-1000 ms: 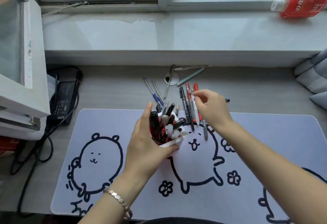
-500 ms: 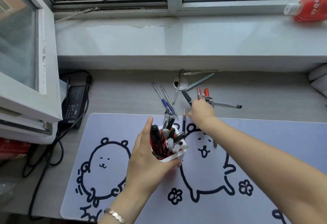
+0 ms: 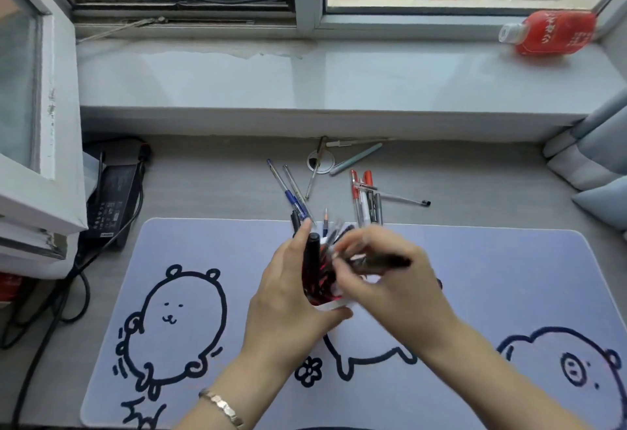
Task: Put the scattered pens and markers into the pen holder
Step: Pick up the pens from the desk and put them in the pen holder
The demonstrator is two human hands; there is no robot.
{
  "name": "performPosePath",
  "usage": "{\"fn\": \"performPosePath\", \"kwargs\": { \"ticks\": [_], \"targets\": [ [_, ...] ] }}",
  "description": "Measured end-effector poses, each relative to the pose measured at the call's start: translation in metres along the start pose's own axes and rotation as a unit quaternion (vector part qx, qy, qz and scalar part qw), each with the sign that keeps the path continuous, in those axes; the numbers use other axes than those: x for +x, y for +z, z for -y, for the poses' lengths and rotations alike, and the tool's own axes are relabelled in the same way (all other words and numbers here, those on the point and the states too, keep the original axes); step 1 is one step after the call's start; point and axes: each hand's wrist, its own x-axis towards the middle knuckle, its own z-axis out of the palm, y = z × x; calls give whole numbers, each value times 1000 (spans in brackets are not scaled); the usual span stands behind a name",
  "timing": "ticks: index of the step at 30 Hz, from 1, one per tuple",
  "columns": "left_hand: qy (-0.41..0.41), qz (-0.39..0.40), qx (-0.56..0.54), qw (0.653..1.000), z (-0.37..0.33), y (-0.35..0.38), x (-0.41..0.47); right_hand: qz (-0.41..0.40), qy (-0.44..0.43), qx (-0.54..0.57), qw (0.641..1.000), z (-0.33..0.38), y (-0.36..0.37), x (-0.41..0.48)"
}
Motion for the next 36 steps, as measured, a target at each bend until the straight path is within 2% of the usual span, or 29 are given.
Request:
{"fn": "performPosePath", "kwargs": {
  "ticks": [2, 5, 8, 14, 17, 21, 24, 26, 28, 30, 31, 33, 34, 36],
  "targets": [
    [13, -4, 11, 1000, -3, 4, -2, 5, 14, -35, 999, -8, 6, -6],
    [19, -7, 25, 999, -3, 7, -4, -43, 49, 45, 997, -7, 6, -8],
    [38, 9, 36, 999, -1, 6, -7, -147, -22, 22, 989, -12, 5, -10],
    [55, 36, 61, 996, -4, 6, -13, -225, -151, -1, 962, -31, 4, -13],
    [54, 37, 49, 997, -4, 7, -15, -190, -161, -35, 968, -29, -3, -11],
    [36, 18, 23, 999, 0, 6, -12, -63, -136, -98, 984, -29, 2, -29],
    [59, 24, 36, 997, -1, 5, -10, -19, -144, -228, 963, -40, 12, -40],
    [54, 28, 24, 998, -1, 6, -9, 20, -136, -264, 955, -41, 18, -39],
    [21, 14, -17, 1000, 3, 6, -9, 88, -147, -272, 947, -36, 19, -34],
    [-8, -4, -49, 999, 8, 4, -8, 158, -144, -188, 959, -29, 14, -23],
    [-19, -11, -59, 998, 11, 3, -7, 151, -133, -123, 972, -28, 9, -16],
    [-28, -20, -57, 998, 15, -2, -5, 42, -92, -78, 992, -38, -1, 9],
    [-28, -22, -53, 998, 17, -4, -4, -10, -48, -110, 993, -48, -5, 26],
    [-33, -31, -53, 998, 19, -9, -2, -32, 68, -218, 973, -73, -7, 62]
  ]
}}
